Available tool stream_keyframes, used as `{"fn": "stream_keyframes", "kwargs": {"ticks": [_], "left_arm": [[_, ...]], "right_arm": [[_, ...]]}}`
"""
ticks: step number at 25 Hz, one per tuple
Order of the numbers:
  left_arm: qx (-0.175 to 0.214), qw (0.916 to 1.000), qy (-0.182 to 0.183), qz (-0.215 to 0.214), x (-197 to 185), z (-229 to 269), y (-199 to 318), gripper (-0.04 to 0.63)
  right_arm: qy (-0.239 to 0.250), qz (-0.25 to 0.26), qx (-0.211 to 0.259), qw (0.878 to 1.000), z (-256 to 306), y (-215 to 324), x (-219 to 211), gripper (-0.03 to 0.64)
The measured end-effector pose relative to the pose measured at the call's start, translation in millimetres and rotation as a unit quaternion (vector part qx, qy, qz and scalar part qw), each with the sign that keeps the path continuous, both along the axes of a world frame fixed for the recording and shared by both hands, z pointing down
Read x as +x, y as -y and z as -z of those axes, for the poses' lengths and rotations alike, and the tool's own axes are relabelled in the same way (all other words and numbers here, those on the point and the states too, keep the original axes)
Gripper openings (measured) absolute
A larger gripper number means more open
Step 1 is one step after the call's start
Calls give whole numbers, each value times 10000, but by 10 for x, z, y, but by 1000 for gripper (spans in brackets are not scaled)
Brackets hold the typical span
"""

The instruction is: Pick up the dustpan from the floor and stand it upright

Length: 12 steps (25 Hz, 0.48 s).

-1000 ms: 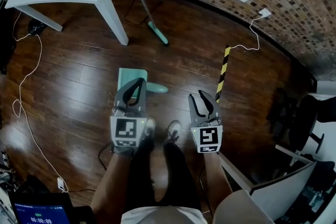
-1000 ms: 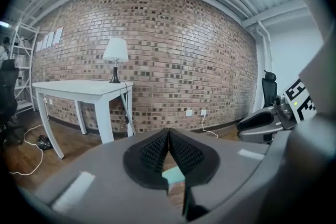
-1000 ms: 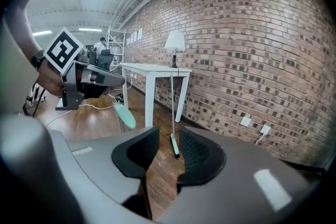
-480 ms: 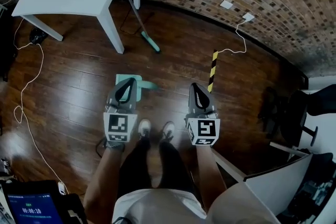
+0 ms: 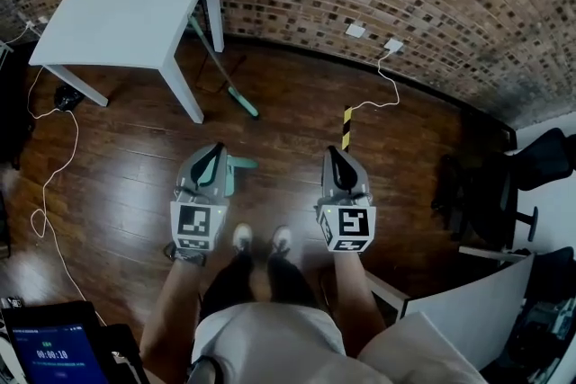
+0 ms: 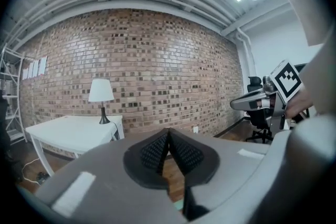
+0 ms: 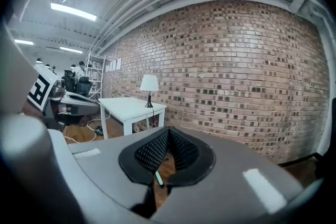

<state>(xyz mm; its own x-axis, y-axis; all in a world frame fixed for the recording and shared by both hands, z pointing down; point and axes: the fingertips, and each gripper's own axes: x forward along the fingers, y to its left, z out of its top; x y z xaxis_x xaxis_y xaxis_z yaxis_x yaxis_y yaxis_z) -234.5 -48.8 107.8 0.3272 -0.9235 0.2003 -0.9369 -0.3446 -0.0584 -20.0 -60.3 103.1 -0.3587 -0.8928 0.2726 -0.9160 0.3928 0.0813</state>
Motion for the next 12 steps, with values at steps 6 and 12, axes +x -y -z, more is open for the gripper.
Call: {"fn": "stream_keyframes", "kwargs": {"ticks": [6,12], "left_arm": [[576,9983,-41,-20,101,677,70,2],[1051,9943,4,-171,242,1252,35,2]], "right_arm": [[164,70,290,9994,501,-48,57,12],[344,198,696,9968,1095,-74,86,12]]}}
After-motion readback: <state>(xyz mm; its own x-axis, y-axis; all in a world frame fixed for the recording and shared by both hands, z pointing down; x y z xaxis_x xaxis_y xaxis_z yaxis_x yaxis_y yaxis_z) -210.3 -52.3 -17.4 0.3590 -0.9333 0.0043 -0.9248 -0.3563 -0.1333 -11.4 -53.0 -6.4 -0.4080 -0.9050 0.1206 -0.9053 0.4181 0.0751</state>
